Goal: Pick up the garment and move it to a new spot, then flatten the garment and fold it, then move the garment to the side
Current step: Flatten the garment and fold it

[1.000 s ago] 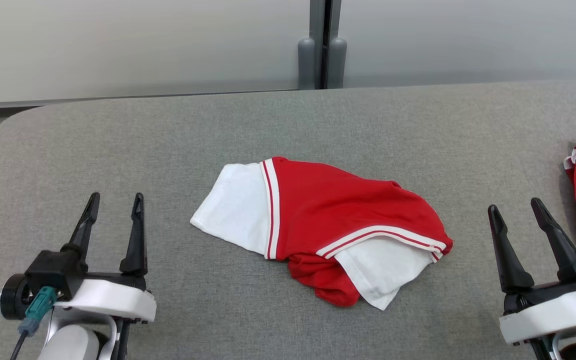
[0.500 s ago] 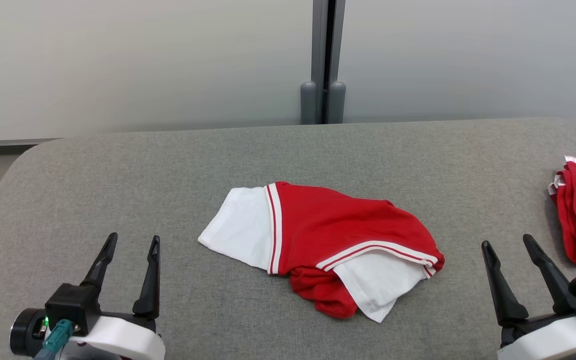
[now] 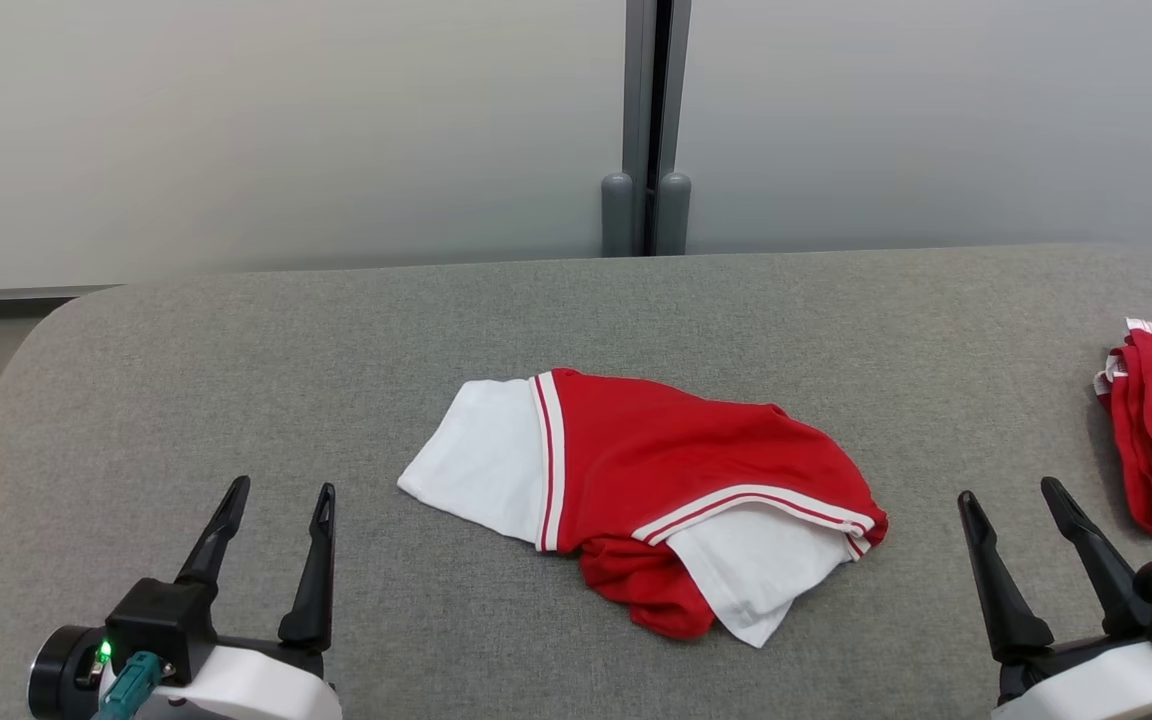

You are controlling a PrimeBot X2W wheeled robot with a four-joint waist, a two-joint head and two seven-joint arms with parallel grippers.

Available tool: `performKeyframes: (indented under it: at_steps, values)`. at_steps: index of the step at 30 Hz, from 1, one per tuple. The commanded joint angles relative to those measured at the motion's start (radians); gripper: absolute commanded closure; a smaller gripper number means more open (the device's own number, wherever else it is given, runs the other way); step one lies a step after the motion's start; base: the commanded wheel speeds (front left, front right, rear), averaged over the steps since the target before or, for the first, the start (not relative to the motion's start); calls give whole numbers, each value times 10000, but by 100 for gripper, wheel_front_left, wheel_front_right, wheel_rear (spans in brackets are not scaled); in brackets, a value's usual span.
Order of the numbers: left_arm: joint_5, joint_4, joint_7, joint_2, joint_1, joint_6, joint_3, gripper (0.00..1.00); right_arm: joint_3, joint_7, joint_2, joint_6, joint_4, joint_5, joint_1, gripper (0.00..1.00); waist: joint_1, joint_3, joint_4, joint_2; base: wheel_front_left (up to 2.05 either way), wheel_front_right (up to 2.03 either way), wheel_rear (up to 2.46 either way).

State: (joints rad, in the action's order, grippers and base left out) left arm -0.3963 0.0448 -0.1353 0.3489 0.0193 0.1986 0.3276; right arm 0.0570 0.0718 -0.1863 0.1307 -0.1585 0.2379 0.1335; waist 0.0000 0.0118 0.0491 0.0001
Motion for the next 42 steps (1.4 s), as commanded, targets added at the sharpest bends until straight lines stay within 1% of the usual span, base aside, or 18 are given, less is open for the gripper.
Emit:
performKeyframes:
  at_steps: [1, 12, 17, 19, 21, 22, 28, 33, 36, 42]
  values:
    - [86, 29, -22, 42, 104, 65, 0, 0, -10, 14, -1, 1, -52, -22, 52, 0, 0, -6, 2, -1, 0, 0, 0]
    - [180, 61, -5, -2, -107, 159, 162, 0, 109, 142, -80, 1, -66, 33, -126, 0, 0, -166, 111, -1, 0, 0, 0]
    - [266, 70, -63, -134, -591, 111, 280, 0, 805, 328, -355, 1, 4, 188, -726, 0, 0, -645, 340, -1, 0, 0, 0]
    - [283, 17, -172, -256, -832, 126, 319, 0, 1276, 469, -556, 1, 141, 249, -1173, 0, 0, -903, 475, -1, 0, 0, 0]
    - [360, -72, -300, -355, -1076, 136, 365, 0, 1954, 605, -768, 1, 334, 347, -1777, 0, 0, -1187, 606, -1, 0, 0, 0]
    - [360, -72, -300, -355, -1076, 136, 365, 0, 1954, 605, -768, 1, 334, 347, -1777, 0, 0, -1187, 606, -1, 0, 0, 0]
    - [558, -464, -698, -793, -2003, -6, 635, 0, 4129, 1367, -1387, 1, 1303, 893, -3984, 0, 0, -2319, 1234, -1, 0, 0, 0]
    - [702, -936, -1040, -1231, -2784, -161, 818, 0, 6092, 2370, -1896, 0, 2217, 1355, -5938, 0, 0, -3089, 1809, -1, 0, 0, 0]
    - [754, -1190, -1165, -1479, -3147, -288, 864, 0, 7175, 2865, -2065, 0, 2674, 1700, -6964, 0, 0, -3385, 2084, -1, 0, 0, 0]
    - [822, -1599, -1282, -1834, -3569, -471, 802, 0, 9342, 4209, -2328, 0, 3582, 2407, -8559, 0, 0, -3642, 2300, -1, 0, 0, 0]
